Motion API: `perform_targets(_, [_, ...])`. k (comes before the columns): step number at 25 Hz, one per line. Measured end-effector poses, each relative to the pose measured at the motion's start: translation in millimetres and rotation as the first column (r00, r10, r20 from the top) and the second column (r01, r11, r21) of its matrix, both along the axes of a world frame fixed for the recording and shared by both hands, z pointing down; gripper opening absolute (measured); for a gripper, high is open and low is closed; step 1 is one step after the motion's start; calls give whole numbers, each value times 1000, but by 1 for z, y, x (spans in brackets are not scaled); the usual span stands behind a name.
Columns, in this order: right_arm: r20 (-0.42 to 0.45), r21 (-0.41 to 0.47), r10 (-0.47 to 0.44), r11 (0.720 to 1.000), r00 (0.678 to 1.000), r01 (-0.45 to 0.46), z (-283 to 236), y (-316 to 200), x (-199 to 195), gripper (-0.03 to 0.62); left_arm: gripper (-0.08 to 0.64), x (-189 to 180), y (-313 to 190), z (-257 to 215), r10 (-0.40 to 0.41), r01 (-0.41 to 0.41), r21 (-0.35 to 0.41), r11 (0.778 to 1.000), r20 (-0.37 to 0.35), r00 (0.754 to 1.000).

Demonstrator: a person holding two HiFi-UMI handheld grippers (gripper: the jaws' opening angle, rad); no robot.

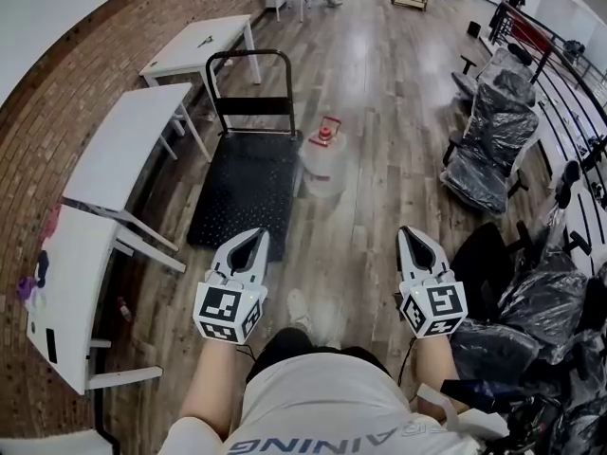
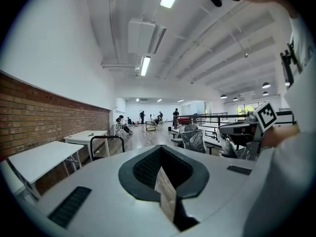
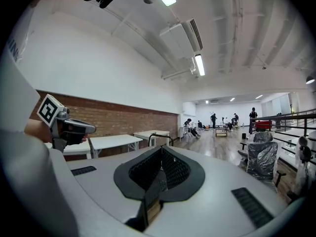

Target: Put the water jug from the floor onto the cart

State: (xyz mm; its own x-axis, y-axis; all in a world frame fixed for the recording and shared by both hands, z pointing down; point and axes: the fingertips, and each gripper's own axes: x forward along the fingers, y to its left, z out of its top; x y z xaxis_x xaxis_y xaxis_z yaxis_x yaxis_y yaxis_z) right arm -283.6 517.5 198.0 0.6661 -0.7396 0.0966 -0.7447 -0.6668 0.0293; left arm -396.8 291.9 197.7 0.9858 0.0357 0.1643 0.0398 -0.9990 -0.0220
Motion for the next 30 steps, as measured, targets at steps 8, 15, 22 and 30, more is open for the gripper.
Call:
perform_targets(8, [-39, -58, 26, 998, 999, -28, -4, -8, 50, 6, 2, 71, -15, 2, 42, -43, -37, 998, -37, 998])
perform_targets(15, [-48, -99, -3, 995, 999, -2, -7, -56, 112, 6, 2, 145, -54, 3, 53, -55, -60, 997, -35, 998])
perform_targets(22, [-5, -88, -14, 996, 1000, 13, 4, -116, 173, 6, 2, 203, -114, 5, 57, -57, -33, 998, 5, 998])
perform_targets(30, [-11, -84, 1, 996, 1000, -2, 7, -176, 234, 6, 2, 263, -181, 16, 68, -66, -45, 997, 32, 997])
